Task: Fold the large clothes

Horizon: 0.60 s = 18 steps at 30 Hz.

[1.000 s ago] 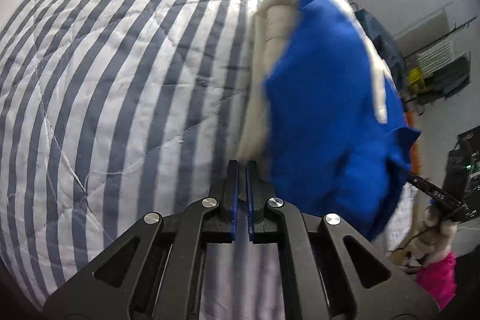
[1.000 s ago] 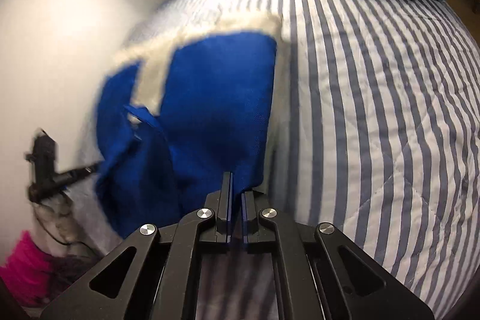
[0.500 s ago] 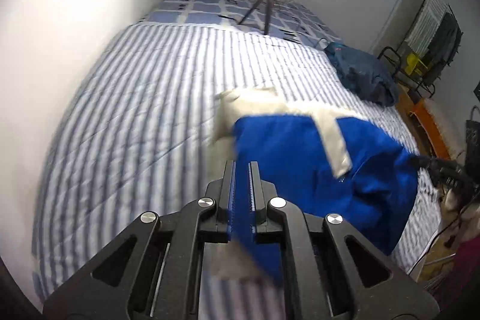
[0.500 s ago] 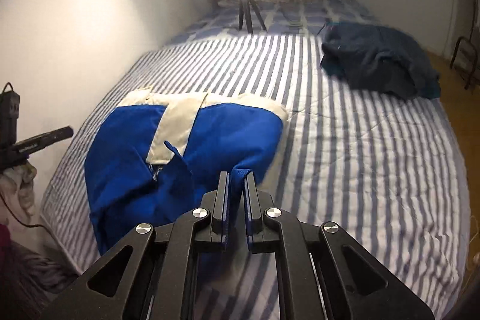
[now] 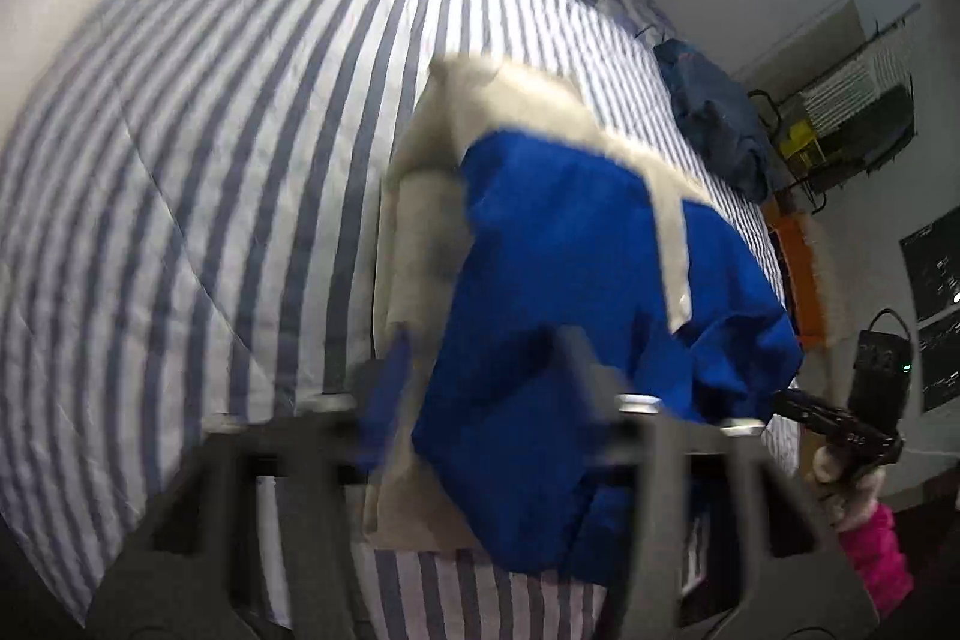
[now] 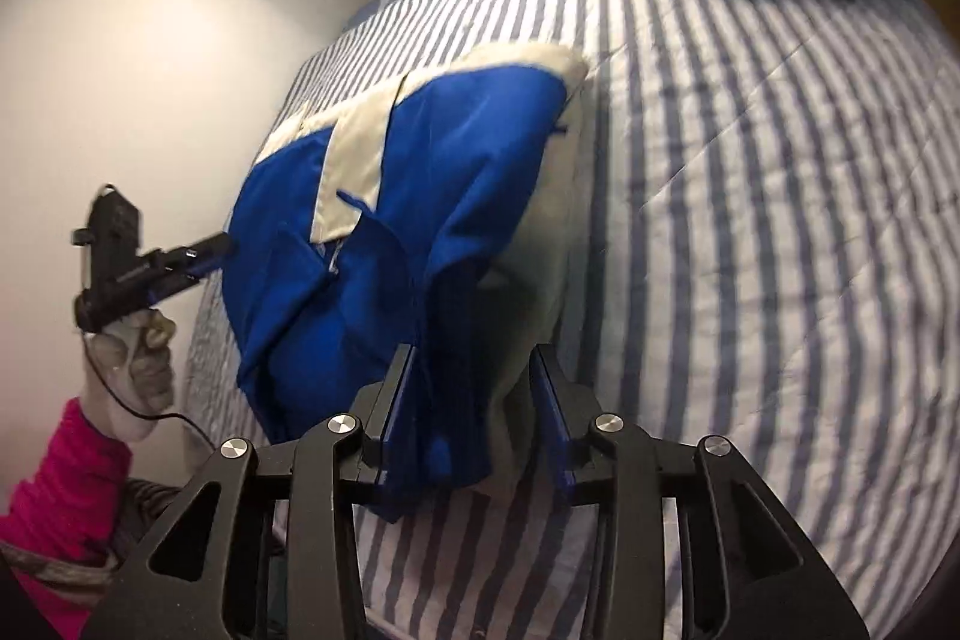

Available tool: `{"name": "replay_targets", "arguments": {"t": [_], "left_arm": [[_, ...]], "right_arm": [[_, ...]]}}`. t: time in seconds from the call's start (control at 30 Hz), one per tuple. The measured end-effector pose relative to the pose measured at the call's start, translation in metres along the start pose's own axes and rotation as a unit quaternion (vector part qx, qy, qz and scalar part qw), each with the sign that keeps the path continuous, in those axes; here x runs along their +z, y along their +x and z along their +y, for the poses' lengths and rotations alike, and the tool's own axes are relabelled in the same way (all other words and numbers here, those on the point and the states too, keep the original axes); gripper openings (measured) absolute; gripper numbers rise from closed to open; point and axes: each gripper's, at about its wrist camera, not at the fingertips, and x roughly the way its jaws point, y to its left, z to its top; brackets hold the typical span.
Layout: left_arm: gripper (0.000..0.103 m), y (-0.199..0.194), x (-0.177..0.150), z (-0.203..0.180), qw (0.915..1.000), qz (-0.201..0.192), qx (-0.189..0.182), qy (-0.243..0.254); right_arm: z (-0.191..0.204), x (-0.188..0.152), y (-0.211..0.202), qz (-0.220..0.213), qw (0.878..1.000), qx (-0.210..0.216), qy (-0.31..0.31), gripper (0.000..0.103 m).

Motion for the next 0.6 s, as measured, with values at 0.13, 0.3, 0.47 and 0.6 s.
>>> {"name": "replay_targets", "arguments": {"t": [0.13,0.3,0.47,0.6], "left_arm": [[0.004,-0.005,-0.002,-0.005,0.9999,0.002,0.000,0.016],[0.003,-0.013,0.001,-0.003,0.9972,-0.014,0.052,0.052],[0.011,0.010,-0.007,-0.001,0.9929,0.009,0.091,0.077],[0.027,-0.028,-0.003,-0.008,0.9898,-0.032,0.110,0.085]], "right_arm": [[0.008,-0.001,0.016,0.019,1.000,0.008,0.007,0.002],[0.030,-0.020,0.011,0.034,0.997,0.063,-0.005,0.002],[0.028,-0.028,0.043,0.082,0.997,0.000,-0.013,0.002],[0.048,-0.023,0.005,0.062,0.994,-0.040,-0.078,0.008]]}}
